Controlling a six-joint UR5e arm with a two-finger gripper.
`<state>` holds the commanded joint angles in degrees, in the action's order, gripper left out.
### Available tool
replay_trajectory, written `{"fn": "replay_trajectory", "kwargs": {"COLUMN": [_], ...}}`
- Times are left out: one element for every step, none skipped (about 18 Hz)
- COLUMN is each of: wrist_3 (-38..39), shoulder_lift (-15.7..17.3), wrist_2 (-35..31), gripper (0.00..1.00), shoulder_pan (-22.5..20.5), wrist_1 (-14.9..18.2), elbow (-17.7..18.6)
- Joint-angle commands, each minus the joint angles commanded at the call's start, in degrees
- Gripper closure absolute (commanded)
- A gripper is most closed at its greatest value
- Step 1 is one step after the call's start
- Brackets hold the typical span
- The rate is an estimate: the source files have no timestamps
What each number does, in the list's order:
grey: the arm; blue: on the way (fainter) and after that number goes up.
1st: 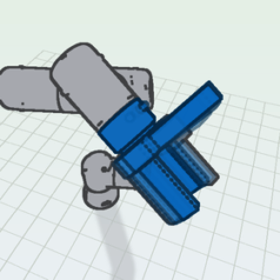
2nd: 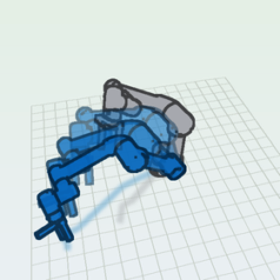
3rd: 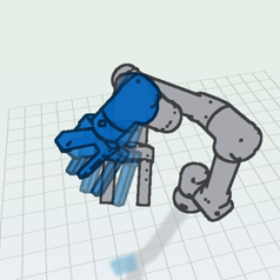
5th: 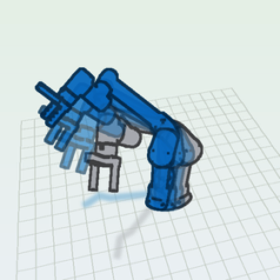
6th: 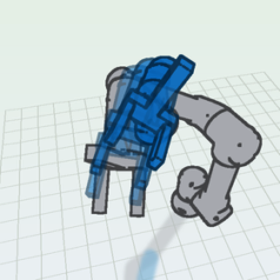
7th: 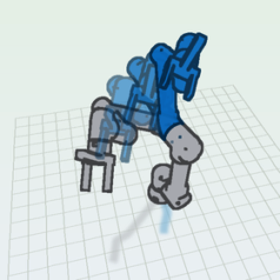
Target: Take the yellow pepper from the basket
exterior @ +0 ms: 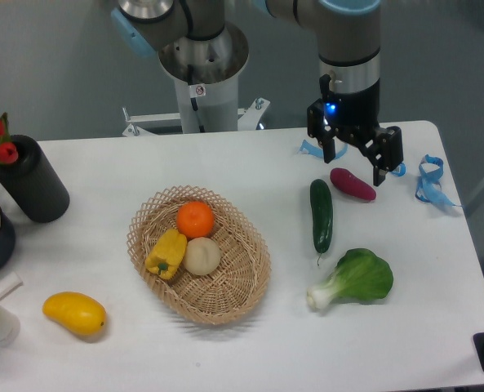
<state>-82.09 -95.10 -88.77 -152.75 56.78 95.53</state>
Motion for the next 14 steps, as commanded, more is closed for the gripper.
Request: {"fn": "replay_trajectory", "kwargs": {"wrist_3": [0.00, 0.00, 0.09, 0.17, 0.35, 0.35, 0.35, 0.35, 0.35, 0.44, 1.57, 3.24, 4.64, 5.88], "shoulder_lift": [0.00, 0.00, 0.00, 0.00, 0.00, 0.00, -0.09, -0.17, -0.35, -0.44, -0.53, -0.53, -0.53, -0.53], "wrist_2": [0.00, 0.09, 0.44, 0.70, 0.79, 0.79, 0.79, 0.88, 1.23, 1.67, 2.37, 3.16, 4.47, 5.87], "gripper": [0.00, 0.00, 0.00, 0.00, 0.00, 0.00, 0.00, 0.00, 0.00, 0.00, 0.00, 0.00, 0.00, 0.00], "shoulder_pan": [0.00, 0.00, 0.00, 0.00, 0.09, 0.09, 0.09, 0.09, 0.17, 0.18, 0.18, 0.18, 0.09, 0.09], "wrist_1": [0.00, 0.00, 0.00, 0.00, 0.00, 0.00, 0.00, 0.00, 0.00, -0.09, -0.09, -0.18, -0.96, -2.02], "elbow": [0.18, 0.18, 0.18, 0.18, 0.18, 0.27, 0.35, 0.62, 0.70, 0.97, 1.23, 1.67, 2.19, 2.90]}}
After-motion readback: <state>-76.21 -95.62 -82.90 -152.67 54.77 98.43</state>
